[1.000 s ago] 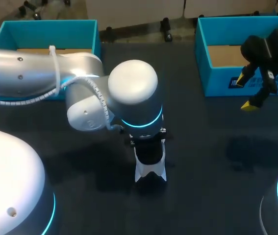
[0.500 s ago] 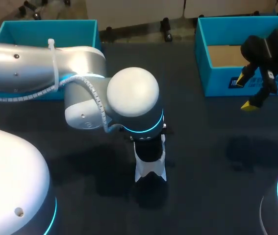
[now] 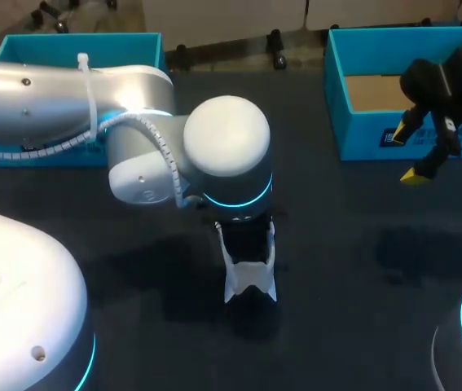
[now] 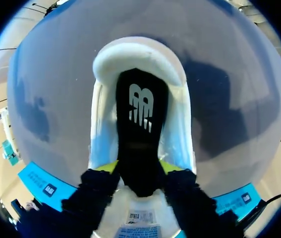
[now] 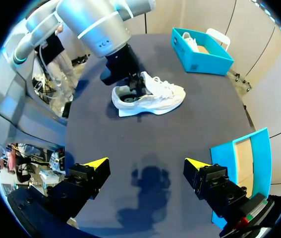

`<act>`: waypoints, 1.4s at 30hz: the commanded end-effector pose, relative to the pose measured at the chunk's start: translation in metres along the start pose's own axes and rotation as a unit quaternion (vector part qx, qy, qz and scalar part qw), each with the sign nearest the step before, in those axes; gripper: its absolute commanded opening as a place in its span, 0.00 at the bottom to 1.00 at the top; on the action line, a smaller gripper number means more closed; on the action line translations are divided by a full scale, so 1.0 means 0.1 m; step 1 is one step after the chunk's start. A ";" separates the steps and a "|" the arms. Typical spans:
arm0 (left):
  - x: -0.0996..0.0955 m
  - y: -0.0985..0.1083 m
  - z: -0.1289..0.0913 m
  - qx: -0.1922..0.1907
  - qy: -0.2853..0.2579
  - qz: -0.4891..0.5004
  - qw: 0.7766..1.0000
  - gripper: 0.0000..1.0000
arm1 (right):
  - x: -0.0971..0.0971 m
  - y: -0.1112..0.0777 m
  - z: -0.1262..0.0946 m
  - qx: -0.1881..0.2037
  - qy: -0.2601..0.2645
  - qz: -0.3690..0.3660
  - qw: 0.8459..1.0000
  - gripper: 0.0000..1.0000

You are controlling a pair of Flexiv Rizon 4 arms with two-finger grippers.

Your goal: Take the shoe out of the shoebox, open the shoe tongue, remove and reinsert the insole, then place the shoe into the shoebox

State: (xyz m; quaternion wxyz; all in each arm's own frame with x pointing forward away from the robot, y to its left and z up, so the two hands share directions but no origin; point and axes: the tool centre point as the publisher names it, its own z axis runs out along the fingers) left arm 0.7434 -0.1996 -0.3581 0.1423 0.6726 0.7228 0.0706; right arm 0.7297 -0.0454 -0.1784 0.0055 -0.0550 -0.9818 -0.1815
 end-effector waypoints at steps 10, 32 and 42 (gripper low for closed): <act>0.10 -0.02 -0.15 0.010 0.008 0.000 1.000 1.00 | -0.01 0.01 0.01 0.001 0.001 0.001 1.000 1.00; 0.02 0.25 -0.31 0.005 0.031 -0.002 1.000 1.00 | -0.01 0.01 0.01 0.001 0.001 0.001 1.000 1.00; -0.07 0.56 -0.39 -0.011 0.021 -0.010 1.000 1.00 | -0.01 0.01 0.01 0.001 0.001 0.001 1.000 1.00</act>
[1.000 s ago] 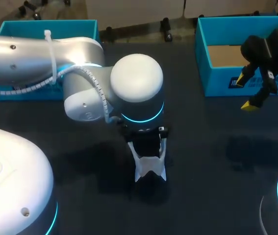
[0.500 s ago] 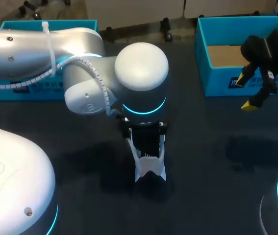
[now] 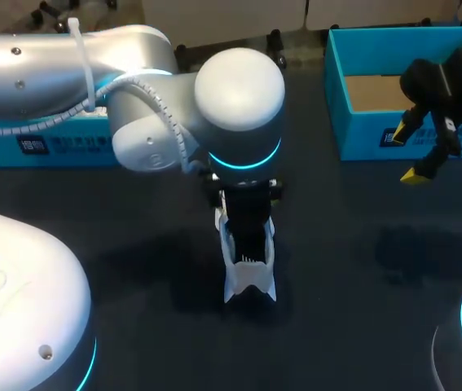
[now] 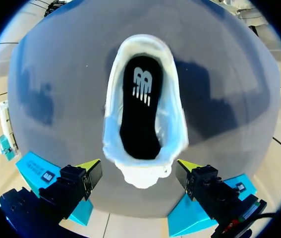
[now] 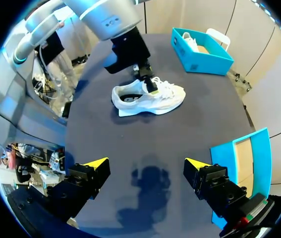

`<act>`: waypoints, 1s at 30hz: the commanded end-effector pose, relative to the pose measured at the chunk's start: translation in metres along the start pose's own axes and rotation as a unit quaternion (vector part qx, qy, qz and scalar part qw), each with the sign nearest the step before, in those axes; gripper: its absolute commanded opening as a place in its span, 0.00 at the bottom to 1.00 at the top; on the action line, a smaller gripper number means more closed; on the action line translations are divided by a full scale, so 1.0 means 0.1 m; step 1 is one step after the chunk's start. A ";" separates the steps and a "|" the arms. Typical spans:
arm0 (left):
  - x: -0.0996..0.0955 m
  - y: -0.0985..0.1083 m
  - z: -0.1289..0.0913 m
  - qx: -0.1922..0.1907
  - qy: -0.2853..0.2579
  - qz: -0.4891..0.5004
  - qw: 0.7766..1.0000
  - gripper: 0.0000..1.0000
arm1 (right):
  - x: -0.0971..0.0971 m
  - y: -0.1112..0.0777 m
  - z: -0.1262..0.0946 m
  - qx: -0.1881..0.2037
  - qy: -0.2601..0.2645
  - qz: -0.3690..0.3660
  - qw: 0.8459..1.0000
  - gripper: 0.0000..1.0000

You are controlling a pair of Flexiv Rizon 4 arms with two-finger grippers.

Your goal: Take the shoe out of the shoebox, open the shoe tongue, remove and reinsert the insole, then place the shoe into the shoebox

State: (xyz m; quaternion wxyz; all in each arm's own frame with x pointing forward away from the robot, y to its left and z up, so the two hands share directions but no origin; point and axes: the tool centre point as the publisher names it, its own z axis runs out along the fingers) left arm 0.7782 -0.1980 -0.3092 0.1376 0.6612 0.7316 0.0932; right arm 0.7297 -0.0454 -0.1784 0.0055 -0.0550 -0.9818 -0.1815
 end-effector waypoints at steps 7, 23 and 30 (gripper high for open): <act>-0.04 0.19 -0.06 0.007 -0.011 -0.001 1.000 0.47 | -0.01 0.01 0.01 0.001 0.001 0.001 1.000 1.00; 0.12 -0.09 -0.01 0.023 -0.006 0.033 0.999 0.38 | -0.01 0.01 0.01 0.001 0.001 0.001 1.000 1.00; 0.20 -0.23 0.06 0.034 0.001 0.039 0.999 0.36 | -0.01 0.01 0.01 0.001 0.001 0.001 1.000 1.00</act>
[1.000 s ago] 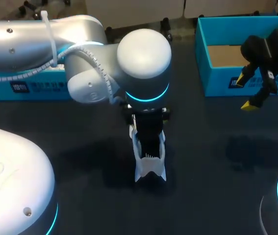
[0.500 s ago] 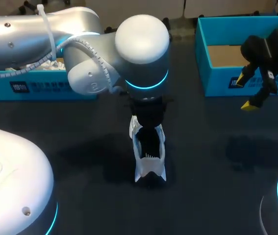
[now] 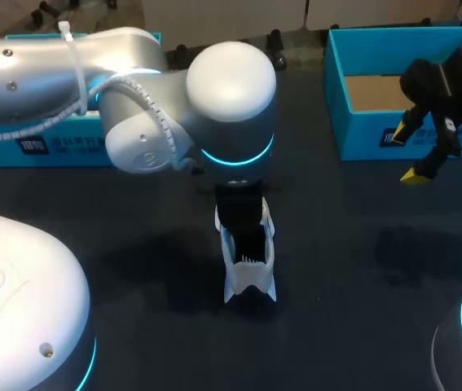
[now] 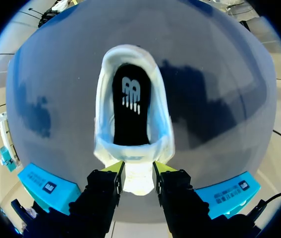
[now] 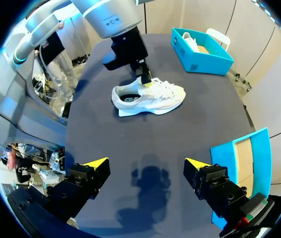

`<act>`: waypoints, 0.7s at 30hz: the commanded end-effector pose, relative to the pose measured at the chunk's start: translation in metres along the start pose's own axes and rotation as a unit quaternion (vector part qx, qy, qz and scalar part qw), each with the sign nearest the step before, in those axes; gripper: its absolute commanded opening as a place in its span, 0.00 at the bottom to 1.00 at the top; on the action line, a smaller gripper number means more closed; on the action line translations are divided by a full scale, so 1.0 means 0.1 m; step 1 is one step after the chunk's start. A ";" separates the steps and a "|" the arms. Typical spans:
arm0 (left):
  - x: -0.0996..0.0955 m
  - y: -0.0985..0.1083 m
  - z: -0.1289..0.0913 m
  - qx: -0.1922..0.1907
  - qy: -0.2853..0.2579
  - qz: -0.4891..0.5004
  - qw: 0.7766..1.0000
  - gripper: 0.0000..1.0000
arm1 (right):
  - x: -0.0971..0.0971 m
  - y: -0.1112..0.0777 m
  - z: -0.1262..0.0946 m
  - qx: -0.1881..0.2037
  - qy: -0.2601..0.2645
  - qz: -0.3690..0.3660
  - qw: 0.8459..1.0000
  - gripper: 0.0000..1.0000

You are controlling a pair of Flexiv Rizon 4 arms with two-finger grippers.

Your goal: Take the shoe out of the shoebox, open the shoe tongue, remove and reinsert the insole, then place the shoe into the shoebox

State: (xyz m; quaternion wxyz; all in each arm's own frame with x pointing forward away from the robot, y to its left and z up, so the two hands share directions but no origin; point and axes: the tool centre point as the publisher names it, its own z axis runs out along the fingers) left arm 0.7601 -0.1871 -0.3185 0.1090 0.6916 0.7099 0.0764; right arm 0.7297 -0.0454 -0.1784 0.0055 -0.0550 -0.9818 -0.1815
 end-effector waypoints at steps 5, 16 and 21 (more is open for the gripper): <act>0.05 -0.02 -0.05 -0.007 -0.012 0.001 1.000 0.35 | -0.01 0.01 0.01 0.001 0.001 0.001 1.000 1.00; -0.01 -0.14 0.01 -0.002 -0.006 -0.038 0.999 0.22 | -0.01 0.01 0.01 0.001 0.001 0.001 1.000 1.00; 0.01 -0.30 0.06 0.010 0.001 -0.051 0.999 0.25 | -0.01 0.01 0.01 0.001 0.001 0.001 1.000 1.00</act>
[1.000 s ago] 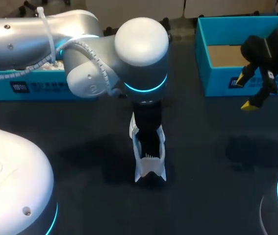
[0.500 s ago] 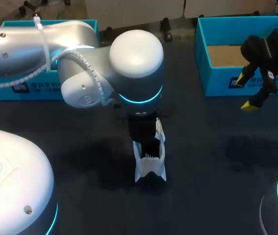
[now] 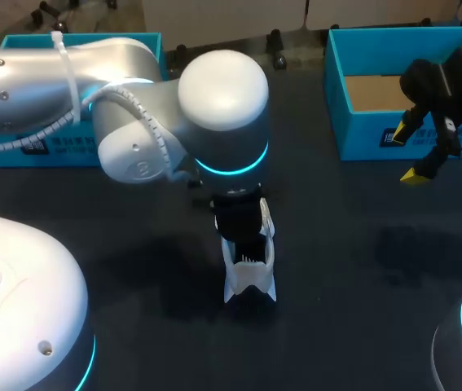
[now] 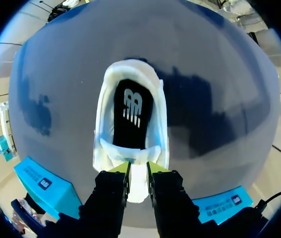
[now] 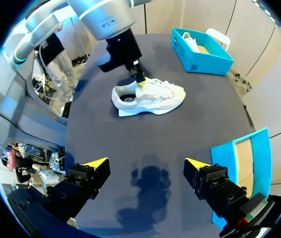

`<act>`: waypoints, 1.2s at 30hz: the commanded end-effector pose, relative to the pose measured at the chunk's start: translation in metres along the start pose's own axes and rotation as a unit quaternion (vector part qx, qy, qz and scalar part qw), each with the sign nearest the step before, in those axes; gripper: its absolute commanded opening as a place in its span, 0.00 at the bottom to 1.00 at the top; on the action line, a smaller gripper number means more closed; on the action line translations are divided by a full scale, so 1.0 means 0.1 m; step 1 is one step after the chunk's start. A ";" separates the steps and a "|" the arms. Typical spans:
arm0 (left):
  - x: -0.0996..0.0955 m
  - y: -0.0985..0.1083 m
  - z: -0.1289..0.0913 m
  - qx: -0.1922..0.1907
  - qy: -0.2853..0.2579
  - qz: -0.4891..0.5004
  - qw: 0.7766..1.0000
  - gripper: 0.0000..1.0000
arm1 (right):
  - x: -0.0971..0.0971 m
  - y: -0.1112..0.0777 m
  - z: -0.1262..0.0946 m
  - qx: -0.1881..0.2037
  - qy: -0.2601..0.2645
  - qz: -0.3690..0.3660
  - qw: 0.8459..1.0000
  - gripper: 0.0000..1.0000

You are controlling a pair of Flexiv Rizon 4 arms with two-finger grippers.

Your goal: Take the shoe out of the shoebox, open the shoe tongue, remove and reinsert the insole, then place the shoe into the shoebox

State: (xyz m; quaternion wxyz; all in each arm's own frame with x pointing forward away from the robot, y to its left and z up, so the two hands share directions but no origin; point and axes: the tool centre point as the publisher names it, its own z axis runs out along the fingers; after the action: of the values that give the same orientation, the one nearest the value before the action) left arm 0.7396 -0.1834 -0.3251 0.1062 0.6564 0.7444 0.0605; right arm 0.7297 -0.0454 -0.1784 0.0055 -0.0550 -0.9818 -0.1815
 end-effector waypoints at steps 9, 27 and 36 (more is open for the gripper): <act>0.10 -0.03 -0.18 0.008 0.012 -0.065 0.998 0.39 | -0.01 0.01 0.01 0.001 0.001 0.001 1.000 1.00; 0.19 0.04 -0.30 -0.001 0.012 -0.118 0.993 1.00 | -0.01 0.01 0.01 0.001 0.001 0.001 1.000 1.00; 0.32 -0.12 -0.48 -0.026 0.041 -0.350 0.936 1.00 | -0.01 0.01 0.01 0.001 0.001 0.001 1.000 1.00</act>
State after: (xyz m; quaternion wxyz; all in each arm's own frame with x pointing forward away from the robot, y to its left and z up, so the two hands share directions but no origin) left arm 0.7233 -0.1525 -0.2916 0.0919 0.4681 0.8774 0.0505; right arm 0.7297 -0.0454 -0.1784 0.0055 -0.0550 -0.9818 -0.1815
